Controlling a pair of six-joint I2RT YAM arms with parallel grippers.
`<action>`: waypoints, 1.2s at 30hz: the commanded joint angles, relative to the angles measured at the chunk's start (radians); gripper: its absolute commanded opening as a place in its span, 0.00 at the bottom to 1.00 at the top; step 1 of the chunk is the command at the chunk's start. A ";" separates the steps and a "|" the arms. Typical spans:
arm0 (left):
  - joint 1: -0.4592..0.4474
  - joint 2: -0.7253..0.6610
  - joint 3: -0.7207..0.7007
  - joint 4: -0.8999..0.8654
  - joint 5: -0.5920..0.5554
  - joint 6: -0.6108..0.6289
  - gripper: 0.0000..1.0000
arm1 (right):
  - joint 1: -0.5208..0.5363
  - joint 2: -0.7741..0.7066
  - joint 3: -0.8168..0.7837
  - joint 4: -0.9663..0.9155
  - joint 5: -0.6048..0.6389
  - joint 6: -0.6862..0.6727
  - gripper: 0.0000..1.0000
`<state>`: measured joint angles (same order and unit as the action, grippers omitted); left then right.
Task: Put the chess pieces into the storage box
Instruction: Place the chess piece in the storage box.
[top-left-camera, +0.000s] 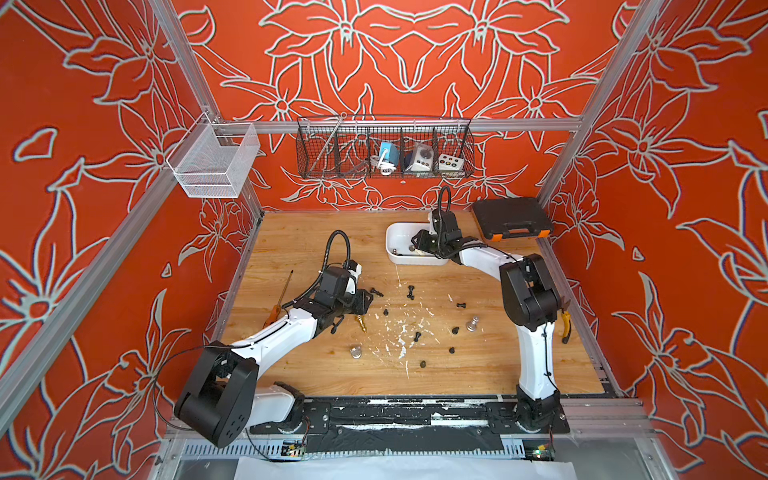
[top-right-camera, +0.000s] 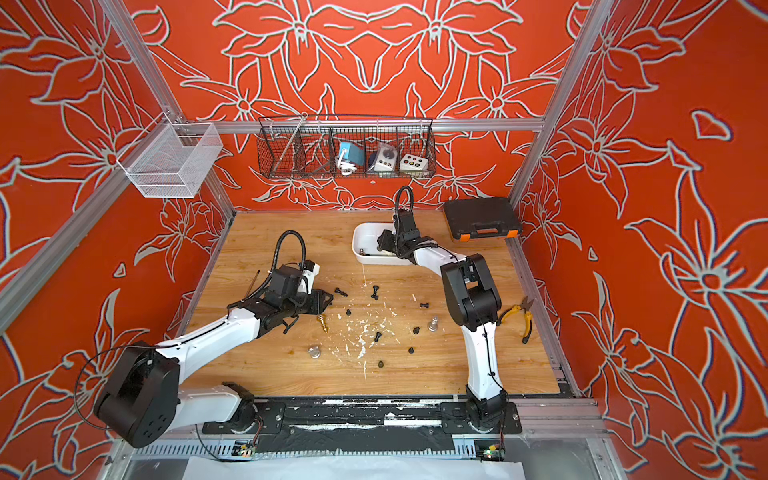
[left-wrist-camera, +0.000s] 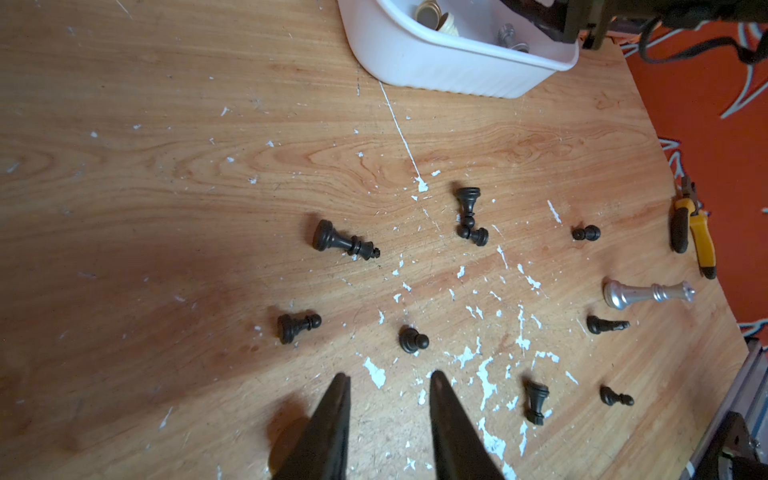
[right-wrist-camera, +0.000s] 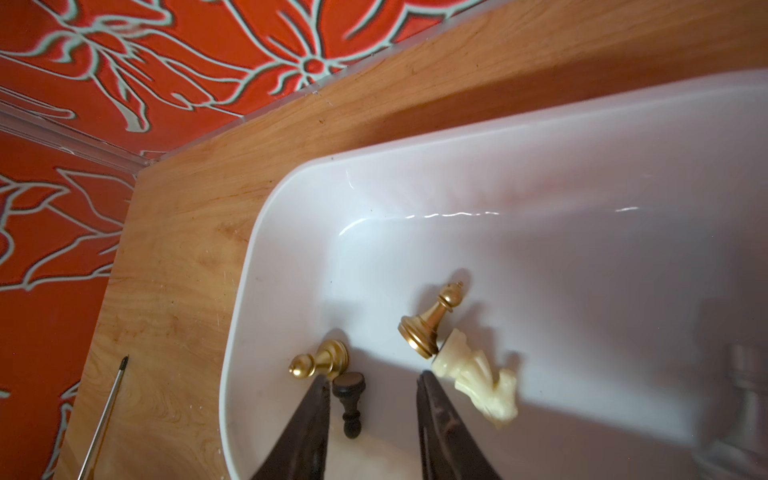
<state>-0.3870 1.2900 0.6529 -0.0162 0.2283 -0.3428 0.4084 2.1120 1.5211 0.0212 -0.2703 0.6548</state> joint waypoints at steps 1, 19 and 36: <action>0.003 -0.025 -0.008 -0.011 -0.027 -0.017 0.34 | -0.002 -0.069 -0.030 0.026 -0.002 -0.035 0.38; -0.094 0.079 0.077 -0.087 -0.179 -0.188 0.50 | 0.011 -0.164 -0.059 -0.042 -0.238 -0.234 0.40; -0.144 0.355 0.334 -0.171 -0.303 -0.337 0.52 | -0.012 -0.251 -0.113 -0.042 -0.431 -0.280 0.41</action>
<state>-0.5228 1.6108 0.9512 -0.1490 -0.0387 -0.6407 0.4072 1.9137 1.4193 -0.0113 -0.6659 0.4133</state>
